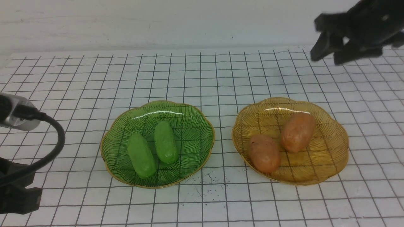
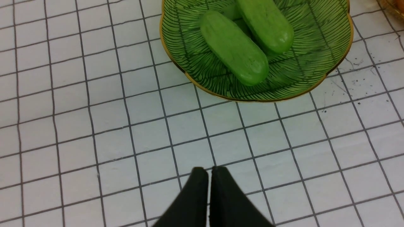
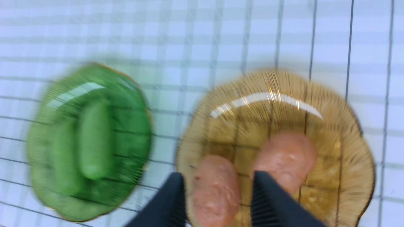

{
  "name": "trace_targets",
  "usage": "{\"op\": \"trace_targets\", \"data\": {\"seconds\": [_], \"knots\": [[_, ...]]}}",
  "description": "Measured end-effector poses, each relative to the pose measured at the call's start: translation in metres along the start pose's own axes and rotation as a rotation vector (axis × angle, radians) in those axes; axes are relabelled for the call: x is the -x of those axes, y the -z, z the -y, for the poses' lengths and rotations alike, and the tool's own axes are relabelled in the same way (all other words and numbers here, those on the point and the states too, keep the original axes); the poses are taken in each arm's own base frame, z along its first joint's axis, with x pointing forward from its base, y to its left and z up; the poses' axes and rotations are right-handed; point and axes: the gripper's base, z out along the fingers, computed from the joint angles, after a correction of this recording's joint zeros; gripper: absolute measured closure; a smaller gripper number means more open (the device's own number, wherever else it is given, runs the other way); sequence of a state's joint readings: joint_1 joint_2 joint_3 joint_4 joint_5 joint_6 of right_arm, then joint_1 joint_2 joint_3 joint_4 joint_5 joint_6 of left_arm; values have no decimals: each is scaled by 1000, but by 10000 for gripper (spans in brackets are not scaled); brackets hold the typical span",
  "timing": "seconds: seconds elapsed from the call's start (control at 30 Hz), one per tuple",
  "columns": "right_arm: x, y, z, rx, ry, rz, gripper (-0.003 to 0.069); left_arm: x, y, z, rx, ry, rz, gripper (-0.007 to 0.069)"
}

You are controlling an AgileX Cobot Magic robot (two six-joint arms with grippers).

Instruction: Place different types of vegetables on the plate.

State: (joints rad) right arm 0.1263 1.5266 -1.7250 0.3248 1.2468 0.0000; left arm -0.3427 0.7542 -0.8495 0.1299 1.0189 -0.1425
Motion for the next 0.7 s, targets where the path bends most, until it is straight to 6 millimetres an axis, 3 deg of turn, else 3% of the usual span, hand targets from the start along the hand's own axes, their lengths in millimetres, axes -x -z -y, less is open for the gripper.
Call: {"op": "trace_targets", "data": {"seconds": [0.1, 0.27, 0.3, 0.33, 0.37, 0.4, 0.43, 0.57, 0.63, 0.67, 0.7], "knots": [[-14, 72, -18, 8, 74, 152, 554, 0, 0, 0, 0, 0, 0, 632], [-47, 148, -34, -2, 167, 321, 654, 0, 0, 0, 0, 0, 1, 632], [-50, 151, -34, -4, 175, 325, 658, 0, 0, 0, 0, 0, 2, 632], [-62, 166, -36, -7, 194, 359, 662, 0, 0, 0, 0, 0, 2, 632], [-87, 186, -38, -22, 231, 420, 670, 0, 0, 0, -1, 0, 5, 632], [-94, 194, -39, -22, 238, 445, 670, 1, 0, 0, -1, 0, 6, 632], [-116, 209, -39, -29, 256, 546, 671, 1, 0, 0, -2, 0, 13, 632], [-187, 221, -27, -51, 264, 897, 671, 6, 0, 1, -11, 1, 70, 632], [-212, 209, -17, -58, 252, 1031, 671, 9, 0, 1, -15, 1, 98, 632], [-235, 198, -8, -58, 239, 1136, 671, 11, 1, 2, -18, 1, 122, 632], [-238, 196, -7, -59, 237, 1146, 671, 12, 1, 2, -21, 1, 129, 632]]}}
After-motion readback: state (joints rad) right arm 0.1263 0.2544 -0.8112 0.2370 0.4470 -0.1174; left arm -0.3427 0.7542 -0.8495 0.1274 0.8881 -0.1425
